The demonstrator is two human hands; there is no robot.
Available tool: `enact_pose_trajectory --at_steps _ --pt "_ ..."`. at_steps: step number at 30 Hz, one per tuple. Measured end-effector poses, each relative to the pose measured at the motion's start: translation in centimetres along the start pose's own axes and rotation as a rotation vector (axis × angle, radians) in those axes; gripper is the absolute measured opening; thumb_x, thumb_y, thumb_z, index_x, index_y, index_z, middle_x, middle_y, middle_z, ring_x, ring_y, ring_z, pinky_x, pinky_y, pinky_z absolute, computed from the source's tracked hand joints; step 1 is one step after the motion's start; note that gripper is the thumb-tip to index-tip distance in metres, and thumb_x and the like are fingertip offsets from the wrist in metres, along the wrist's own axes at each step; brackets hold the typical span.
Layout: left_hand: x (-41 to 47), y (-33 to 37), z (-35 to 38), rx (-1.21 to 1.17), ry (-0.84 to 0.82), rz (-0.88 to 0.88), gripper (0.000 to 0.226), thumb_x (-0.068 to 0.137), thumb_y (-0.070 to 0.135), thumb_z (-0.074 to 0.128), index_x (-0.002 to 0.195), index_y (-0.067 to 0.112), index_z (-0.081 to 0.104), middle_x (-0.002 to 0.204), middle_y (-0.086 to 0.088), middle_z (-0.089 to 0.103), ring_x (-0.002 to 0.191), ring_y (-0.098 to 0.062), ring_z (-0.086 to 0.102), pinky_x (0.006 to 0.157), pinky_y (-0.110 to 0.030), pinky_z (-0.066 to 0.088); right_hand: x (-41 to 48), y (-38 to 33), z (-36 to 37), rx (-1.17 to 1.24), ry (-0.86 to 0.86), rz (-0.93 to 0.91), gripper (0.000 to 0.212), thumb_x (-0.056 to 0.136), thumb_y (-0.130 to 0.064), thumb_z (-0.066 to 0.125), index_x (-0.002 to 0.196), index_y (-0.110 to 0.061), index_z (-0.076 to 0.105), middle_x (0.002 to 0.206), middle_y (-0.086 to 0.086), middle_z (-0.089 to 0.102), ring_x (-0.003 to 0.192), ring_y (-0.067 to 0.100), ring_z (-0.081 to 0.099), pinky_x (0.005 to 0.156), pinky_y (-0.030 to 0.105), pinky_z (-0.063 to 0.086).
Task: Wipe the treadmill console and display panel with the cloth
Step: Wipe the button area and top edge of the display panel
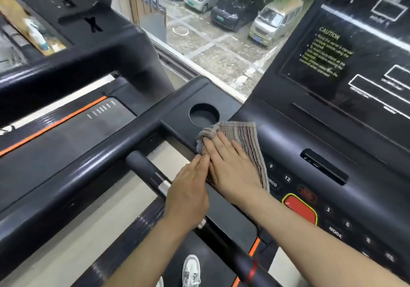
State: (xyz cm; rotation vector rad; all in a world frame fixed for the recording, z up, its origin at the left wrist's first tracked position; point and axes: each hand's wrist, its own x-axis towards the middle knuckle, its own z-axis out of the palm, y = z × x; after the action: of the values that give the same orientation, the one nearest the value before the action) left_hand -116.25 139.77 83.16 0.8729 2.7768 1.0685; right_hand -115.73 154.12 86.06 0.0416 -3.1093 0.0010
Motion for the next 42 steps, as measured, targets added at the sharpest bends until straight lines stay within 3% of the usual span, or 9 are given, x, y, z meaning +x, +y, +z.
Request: enact_pose_trajectory --at_steps 5,10,16,22,25,28,33,39,42 --pt "-2.8 5.7 3.0 -0.068 -0.044 0.108 0.078 0.061 0.002 0.040 0.139 -0.001 0.045 0.140 -0.012 0.052 0.133 -0.024 0.046 0.097 -0.028 0.046 -7.3 3.8 -0.4 -0.061 0.002 0.064 0.051 0.099 -0.030 0.035 0.146 -0.013 0.039 0.151 0.005 0.042 0.143 0.018 0.032 0.114 0.037 0.020" --pt "-6.2 10.4 7.1 -0.041 -0.134 0.433 0.060 0.076 0.011 0.036 0.132 0.000 0.056 0.136 -0.011 0.056 0.131 -0.024 0.048 0.104 -0.031 0.044 -17.4 6.9 -1.1 -0.080 -0.006 0.294 0.053 0.102 -0.035 0.020 0.145 -0.011 0.041 0.150 0.007 0.043 0.141 0.018 0.033 0.113 0.038 0.023" --pt "-8.5 16.9 11.1 0.186 -0.450 0.790 0.069 0.070 0.028 0.038 0.135 0.009 0.054 0.136 -0.004 0.057 0.129 -0.019 0.051 0.104 -0.033 0.043 -28.8 9.7 -1.2 -0.024 -0.010 0.604 0.056 0.096 -0.034 0.031 0.146 -0.011 0.040 0.154 0.004 0.034 0.141 0.023 0.037 0.113 0.038 0.022" --pt "-6.1 20.8 10.8 0.124 -0.467 0.923 0.064 0.048 0.034 0.082 0.110 0.021 0.068 0.102 0.009 0.071 0.096 -0.006 0.066 0.081 -0.016 0.052 -29.7 11.7 -2.1 0.303 0.188 0.724 0.048 0.092 -0.025 0.041 0.135 -0.010 0.056 0.140 -0.008 0.039 0.136 0.024 0.042 0.112 0.019 0.018" --pt "-3.4 19.6 9.6 0.181 -0.428 0.893 0.066 0.046 0.041 0.080 0.108 0.020 0.069 0.101 0.008 0.071 0.096 -0.009 0.066 0.084 -0.019 0.053 -26.2 12.1 -2.4 0.243 0.097 0.657 0.071 0.089 -0.049 0.012 0.148 -0.019 0.038 0.153 -0.009 0.026 0.147 0.016 0.021 0.116 0.025 0.009" --pt "-1.2 16.9 8.0 0.225 -0.389 0.762 0.071 0.043 0.045 0.079 0.109 0.018 0.073 0.105 0.007 0.072 0.098 -0.008 0.067 0.087 -0.019 0.050 -21.1 12.3 -2.4 0.204 0.013 0.520 0.077 0.084 -0.047 -0.002 0.154 -0.023 0.019 0.159 -0.011 0.008 0.148 0.007 0.000 0.118 0.026 -0.004" --pt "1.2 12.8 5.6 0.206 -0.140 0.567 0.054 0.068 0.025 0.044 0.114 0.009 0.067 0.108 -0.002 0.071 0.102 -0.017 0.065 0.095 -0.022 0.041 -12.7 11.7 -2.6 0.264 -0.032 0.234 0.059 0.099 -0.038 0.013 0.154 -0.019 0.022 0.161 -0.001 0.013 0.148 0.008 -0.001 0.116 0.025 -0.007" --pt "1.9 8.2 1.6 0.065 -0.002 0.120 0.059 0.080 0.016 0.039 0.137 0.010 0.049 0.138 -0.006 0.054 0.127 -0.019 0.047 0.107 -0.016 0.025 -2.8 7.3 -2.0 0.322 0.012 0.005 0.049 0.104 -0.021 0.032 0.153 -0.020 0.027 0.161 -0.002 0.019 0.149 0.011 0.010 0.117 0.027 0.006" --pt "1.1 6.1 -1.1 -0.052 0.091 -0.162 0.045 0.088 0.017 0.046 0.133 0.018 0.054 0.132 -0.002 0.059 0.118 -0.023 0.056 0.102 -0.028 0.039 0.8 3.1 -1.1 0.406 0.057 -0.144 0.046 0.098 -0.016 0.038 0.144 -0.019 0.044 0.152 0.002 0.040 0.144 0.021 0.028 0.116 0.034 0.018"
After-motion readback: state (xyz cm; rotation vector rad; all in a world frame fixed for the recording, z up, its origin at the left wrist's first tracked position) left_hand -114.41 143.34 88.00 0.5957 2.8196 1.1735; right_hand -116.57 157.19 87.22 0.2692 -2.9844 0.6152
